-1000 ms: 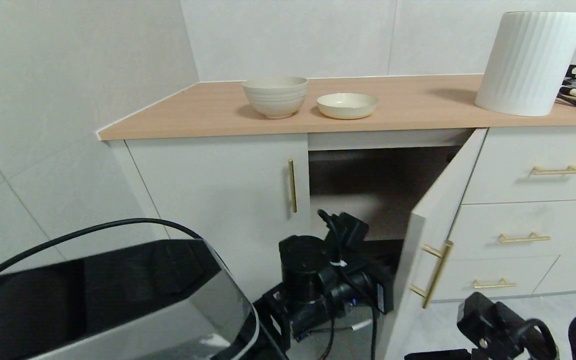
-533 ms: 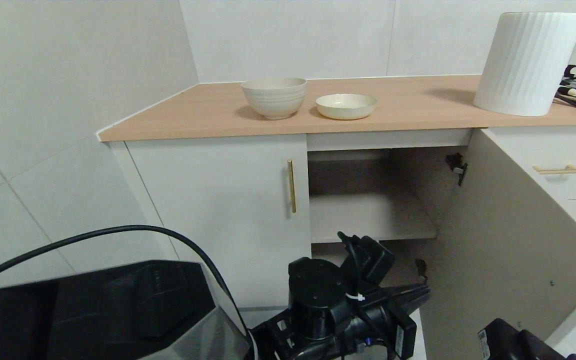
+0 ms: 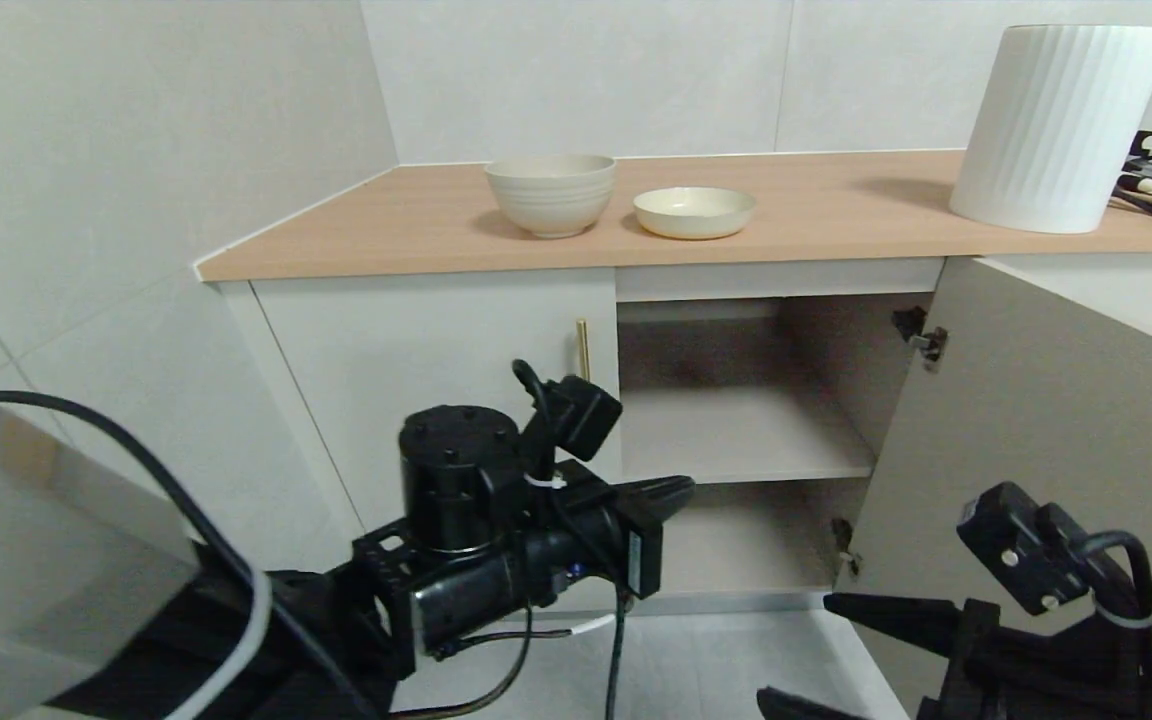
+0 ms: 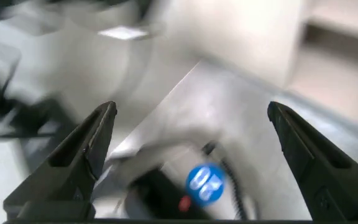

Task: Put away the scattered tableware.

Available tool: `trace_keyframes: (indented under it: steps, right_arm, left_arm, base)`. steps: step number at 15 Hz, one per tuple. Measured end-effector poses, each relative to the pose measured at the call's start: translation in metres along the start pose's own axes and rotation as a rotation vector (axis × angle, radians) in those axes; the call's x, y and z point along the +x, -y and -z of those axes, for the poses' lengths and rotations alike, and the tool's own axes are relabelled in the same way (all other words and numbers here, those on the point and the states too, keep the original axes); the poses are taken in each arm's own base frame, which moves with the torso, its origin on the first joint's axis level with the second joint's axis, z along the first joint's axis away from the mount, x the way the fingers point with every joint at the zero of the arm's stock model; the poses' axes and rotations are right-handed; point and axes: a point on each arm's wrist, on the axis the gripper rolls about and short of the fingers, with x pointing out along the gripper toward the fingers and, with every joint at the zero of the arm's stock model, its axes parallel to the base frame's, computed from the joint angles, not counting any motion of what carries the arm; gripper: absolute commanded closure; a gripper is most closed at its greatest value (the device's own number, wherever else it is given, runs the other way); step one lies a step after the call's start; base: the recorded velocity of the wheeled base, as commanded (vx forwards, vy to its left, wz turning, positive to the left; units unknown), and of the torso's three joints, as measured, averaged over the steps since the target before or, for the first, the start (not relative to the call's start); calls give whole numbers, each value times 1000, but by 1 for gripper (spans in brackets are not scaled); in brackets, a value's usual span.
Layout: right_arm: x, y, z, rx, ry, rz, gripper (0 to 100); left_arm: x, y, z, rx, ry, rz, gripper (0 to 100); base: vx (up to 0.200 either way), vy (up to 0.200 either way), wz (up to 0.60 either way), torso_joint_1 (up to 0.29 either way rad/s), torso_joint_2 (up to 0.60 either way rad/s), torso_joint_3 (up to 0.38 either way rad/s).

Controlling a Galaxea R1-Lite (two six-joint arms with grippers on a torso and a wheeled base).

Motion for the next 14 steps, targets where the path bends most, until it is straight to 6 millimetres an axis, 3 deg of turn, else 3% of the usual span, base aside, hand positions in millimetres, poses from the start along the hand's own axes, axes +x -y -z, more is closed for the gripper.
trace_keyframes:
  steps: [4,8,9,11,14]
  right_arm:
    - [18,7,-26,15,24,112,0]
    - [31,9,-60,23,4,156,0]
    - [34,9,-70,26,26,161,0]
    - [43,15,-87,34,64,183,0]
    - [53,24,-90,43,58,213,0]
  left_arm:
    - [-75,-31,-27,22,-7,-181,100]
    - [-146,-38,-38,-8,8,-336,100]
    - [-159,-37,-39,-25,-11,-365,0]
    - [-183,-32,-46,-70,-9,-413,0]
    - [-197,-29,-62,-72,74,-438,0]
  base:
    - [0,0,0,0,0,0]
    - [0,0,0,0,0,0]
    - [0,0,0,0,0,0]
    - [0,0,0,0,0,0]
    - [0,0,0,0,0,0]
